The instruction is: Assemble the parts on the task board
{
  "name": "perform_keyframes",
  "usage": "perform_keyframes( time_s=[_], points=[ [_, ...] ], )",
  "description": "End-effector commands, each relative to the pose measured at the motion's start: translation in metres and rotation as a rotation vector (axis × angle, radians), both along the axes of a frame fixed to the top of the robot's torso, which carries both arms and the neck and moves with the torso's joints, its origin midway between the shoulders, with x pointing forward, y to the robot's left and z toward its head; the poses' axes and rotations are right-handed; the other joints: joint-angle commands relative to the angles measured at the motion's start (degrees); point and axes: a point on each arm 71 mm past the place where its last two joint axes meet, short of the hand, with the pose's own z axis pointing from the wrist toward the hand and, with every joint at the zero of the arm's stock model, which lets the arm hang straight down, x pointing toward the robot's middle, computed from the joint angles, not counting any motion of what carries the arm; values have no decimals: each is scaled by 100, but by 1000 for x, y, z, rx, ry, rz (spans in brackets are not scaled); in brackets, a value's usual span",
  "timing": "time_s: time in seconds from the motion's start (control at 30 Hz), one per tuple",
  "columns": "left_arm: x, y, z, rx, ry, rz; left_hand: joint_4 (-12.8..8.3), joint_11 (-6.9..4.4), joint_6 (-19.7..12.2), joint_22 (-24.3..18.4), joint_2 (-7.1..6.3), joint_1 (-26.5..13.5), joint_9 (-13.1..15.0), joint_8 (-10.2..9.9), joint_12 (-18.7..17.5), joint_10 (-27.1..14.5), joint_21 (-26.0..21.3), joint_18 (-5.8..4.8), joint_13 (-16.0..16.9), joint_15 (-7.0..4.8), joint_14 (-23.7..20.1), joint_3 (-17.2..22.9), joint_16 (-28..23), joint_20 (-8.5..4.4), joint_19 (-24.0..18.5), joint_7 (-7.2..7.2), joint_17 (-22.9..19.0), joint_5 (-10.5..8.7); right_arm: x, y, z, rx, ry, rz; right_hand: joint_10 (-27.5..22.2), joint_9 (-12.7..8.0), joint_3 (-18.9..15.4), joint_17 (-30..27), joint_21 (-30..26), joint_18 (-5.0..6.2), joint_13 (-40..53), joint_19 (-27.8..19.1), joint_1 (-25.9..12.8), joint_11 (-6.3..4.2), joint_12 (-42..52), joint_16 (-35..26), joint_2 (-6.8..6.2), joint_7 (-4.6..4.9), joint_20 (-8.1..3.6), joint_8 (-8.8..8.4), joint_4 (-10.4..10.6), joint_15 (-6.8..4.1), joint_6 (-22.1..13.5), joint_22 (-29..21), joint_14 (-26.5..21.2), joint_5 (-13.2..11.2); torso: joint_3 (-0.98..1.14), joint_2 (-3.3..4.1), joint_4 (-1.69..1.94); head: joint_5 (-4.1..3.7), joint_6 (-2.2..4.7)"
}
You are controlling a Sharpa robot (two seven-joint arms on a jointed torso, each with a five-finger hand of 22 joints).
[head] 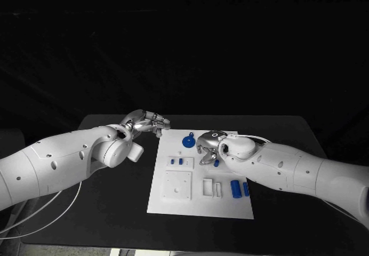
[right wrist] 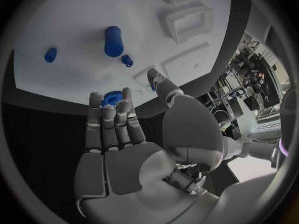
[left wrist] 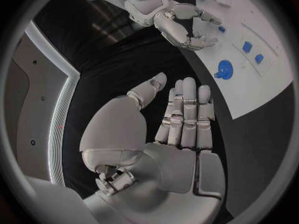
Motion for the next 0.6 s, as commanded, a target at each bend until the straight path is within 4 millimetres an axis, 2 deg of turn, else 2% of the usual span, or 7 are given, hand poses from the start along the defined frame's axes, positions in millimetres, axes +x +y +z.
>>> perform_keyframes(
  time_s=[0.03, 0.17, 0.37, 0.6],
  points=[
    [-1, -5, 2, -13, 6, -23, 9, 15, -40, 5, 44, 5, 6, -34, -24, -5, -38, 117, 8, 20, -12, -19, -39, -65, -34, 0, 8, -8, 2, -4, -4, -69, 14, -11, 10, -8, 45, 17, 59, 75, 22, 63, 39, -11, 26, 27, 5, -13, 3, 30, -7, -7, 40, 142, 29, -27, 0, 4, 14, -9, -13],
    [-2, -5, 3, -13, 7, -26, 5, 14, -42, 7, 52, 17, 7, -34, -24, -6, -41, 117, 8, 20, -13, -12, -43, -66, -35, -1, 11, 0, 4, -8, -7, -100, 32, -28, 76, -12, 198, 113, 294, 75, 132, 221, 110, -23, 145, 144, -3, -23, -78, 43, 45, -34, 82, 138, 102, -197, -4, 21, 34, -14, -16],
    [-2, -5, 5, -12, 3, -26, 0, 15, -44, 9, 55, 29, 8, -34, -24, -9, -44, 117, 10, 21, -13, -5, -47, -65, -36, 0, 15, 10, 2, -7, -8, -107, 47, -18, 27, -22, 271, 148, 339, 75, 174, 165, 98, -18, 134, 131, -36, -20, -96, 31, 64, -38, 69, 129, 65, -228, -5, 29, 23, -2, -38],
    [-2, -6, 8, -13, -2, -27, -1, 16, -45, 11, 58, 33, 9, -33, -24, -10, -46, 116, 10, 21, -12, -3, -49, -65, -36, 0, 18, 15, 0, -5, -10, -99, 54, -10, 15, -21, 359, 181, 377, 75, 211, 130, 137, -25, 139, 130, -21, -30, -97, 42, 59, -38, 88, 125, 47, -294, 0, 27, 27, 6, -69]
  ],
)
